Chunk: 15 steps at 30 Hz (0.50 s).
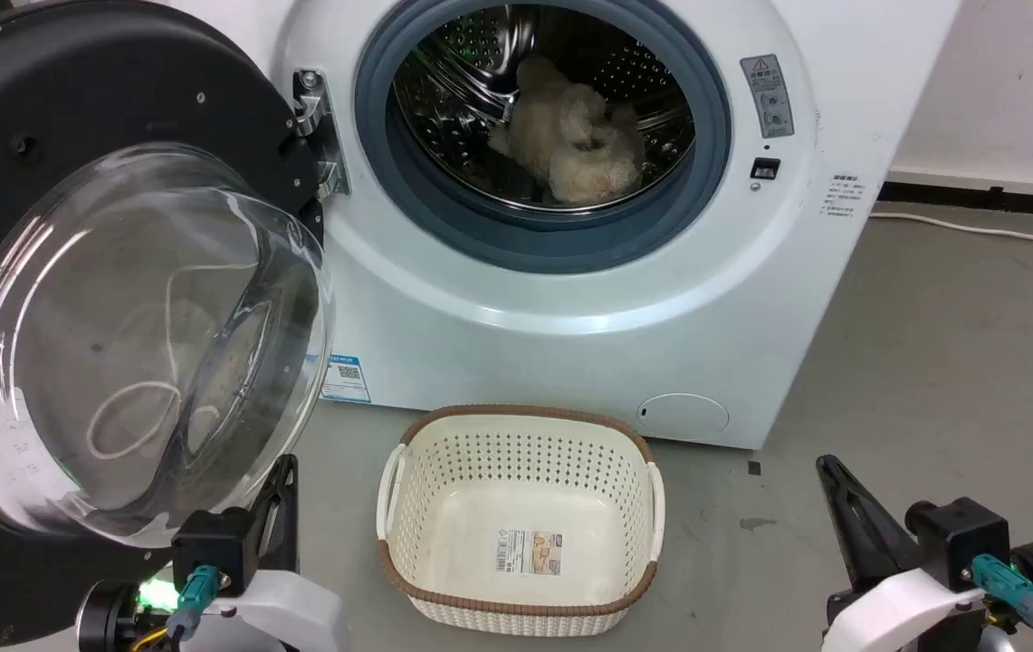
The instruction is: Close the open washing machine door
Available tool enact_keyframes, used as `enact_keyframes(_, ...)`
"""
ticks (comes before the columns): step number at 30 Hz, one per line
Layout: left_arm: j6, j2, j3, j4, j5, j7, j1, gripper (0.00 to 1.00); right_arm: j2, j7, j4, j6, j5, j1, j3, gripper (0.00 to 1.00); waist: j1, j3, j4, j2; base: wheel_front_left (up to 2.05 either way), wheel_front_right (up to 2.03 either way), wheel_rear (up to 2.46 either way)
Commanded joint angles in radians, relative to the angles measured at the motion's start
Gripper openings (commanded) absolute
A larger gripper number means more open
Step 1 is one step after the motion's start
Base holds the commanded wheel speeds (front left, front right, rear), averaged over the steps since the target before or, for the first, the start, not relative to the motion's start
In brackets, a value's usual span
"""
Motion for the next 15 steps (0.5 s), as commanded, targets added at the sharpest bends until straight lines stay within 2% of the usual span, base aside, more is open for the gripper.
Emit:
enact_keyframes(1, 0.003, -0.001, 0.002, -0.004, 0.003, 0.0, -0.009, 0.0, 0.004, 0.0, -0.005, 0.001, -0.002, -0.014, 0.0, 0.0, 0.0, 0.0, 0.0, 0.0, 0.0, 0.0, 0.0)
enact_keyframes(15, 0.003, -0.001, 0.002, -0.004, 0.003, 0.0, -0.009, 0.0, 0.004, 0.0, -0.005, 0.001, -0.002, -0.014, 0.0, 0.0, 0.0, 0.0, 0.0, 0.0, 0.0, 0.0, 0.0)
